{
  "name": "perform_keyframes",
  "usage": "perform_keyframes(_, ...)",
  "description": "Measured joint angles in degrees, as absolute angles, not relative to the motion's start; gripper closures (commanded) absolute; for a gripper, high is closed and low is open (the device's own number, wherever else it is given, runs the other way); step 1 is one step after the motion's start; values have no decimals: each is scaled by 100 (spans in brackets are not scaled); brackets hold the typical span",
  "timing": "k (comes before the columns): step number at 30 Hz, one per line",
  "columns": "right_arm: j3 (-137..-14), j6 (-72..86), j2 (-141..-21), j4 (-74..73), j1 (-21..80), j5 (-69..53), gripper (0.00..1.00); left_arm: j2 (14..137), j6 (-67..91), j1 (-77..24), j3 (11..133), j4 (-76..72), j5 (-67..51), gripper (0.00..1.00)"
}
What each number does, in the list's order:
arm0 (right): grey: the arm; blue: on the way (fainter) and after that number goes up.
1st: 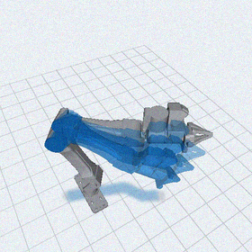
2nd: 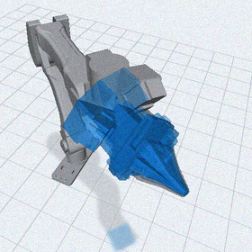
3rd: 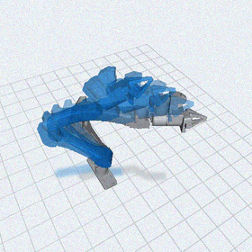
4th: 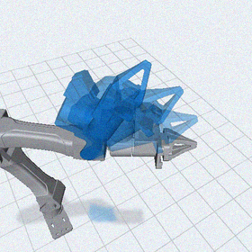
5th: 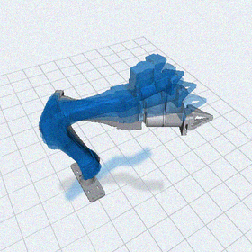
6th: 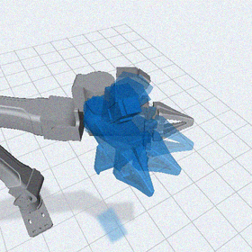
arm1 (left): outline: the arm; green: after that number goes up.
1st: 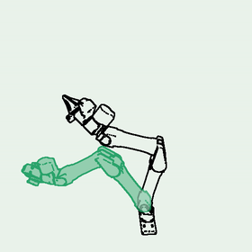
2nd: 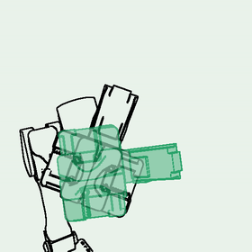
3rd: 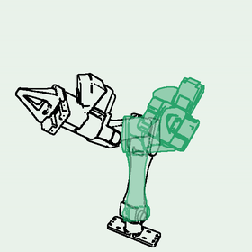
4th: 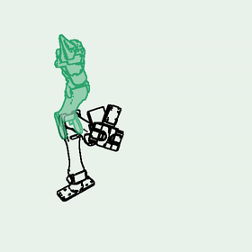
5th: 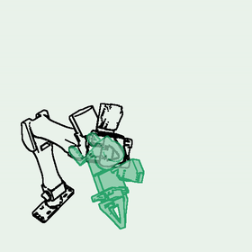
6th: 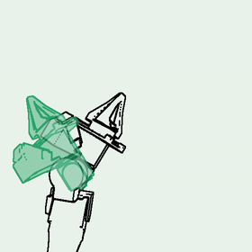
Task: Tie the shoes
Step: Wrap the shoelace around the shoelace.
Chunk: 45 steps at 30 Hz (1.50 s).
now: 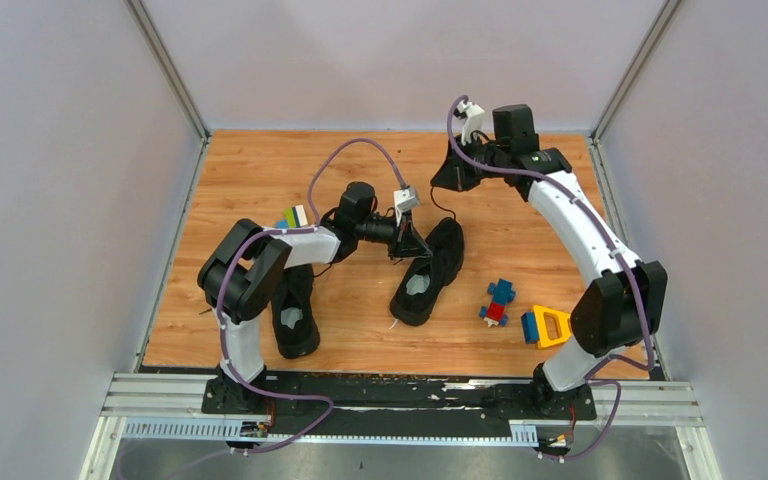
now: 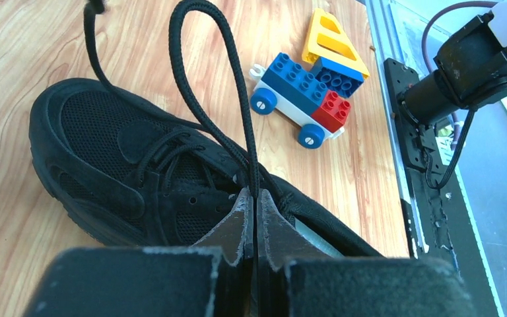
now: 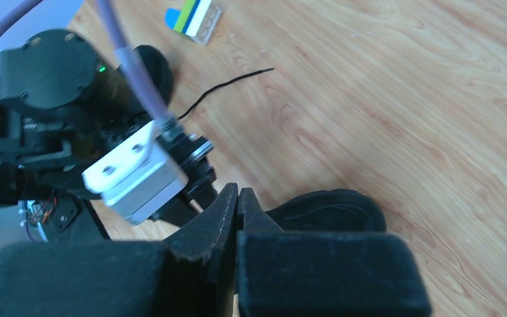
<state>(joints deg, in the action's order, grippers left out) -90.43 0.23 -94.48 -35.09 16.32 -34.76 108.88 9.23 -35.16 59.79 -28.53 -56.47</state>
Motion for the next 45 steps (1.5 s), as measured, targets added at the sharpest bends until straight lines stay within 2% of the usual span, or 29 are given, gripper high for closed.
perform_keyframes(9,-8399,-462,-8525,-3367,1859,-4040,100,11052,1450,-3516,6051,-3155,-5830,100)
perform_keyframes(17,-7953,-1096,-7815,-3535,2801,-4327,100,11194,1813,-3516,6163,-3260,-5929,100)
perform_keyframes(33,-7695,-2049,-7022,-4797,3778,-4718,100,11194,1789,-3516,6167,-3216,-5918,100)
perform_keyframes(45,-7618,-2768,-6949,-5682,4123,-4584,100,11194,1590,-3516,6169,-3048,-5896,100)
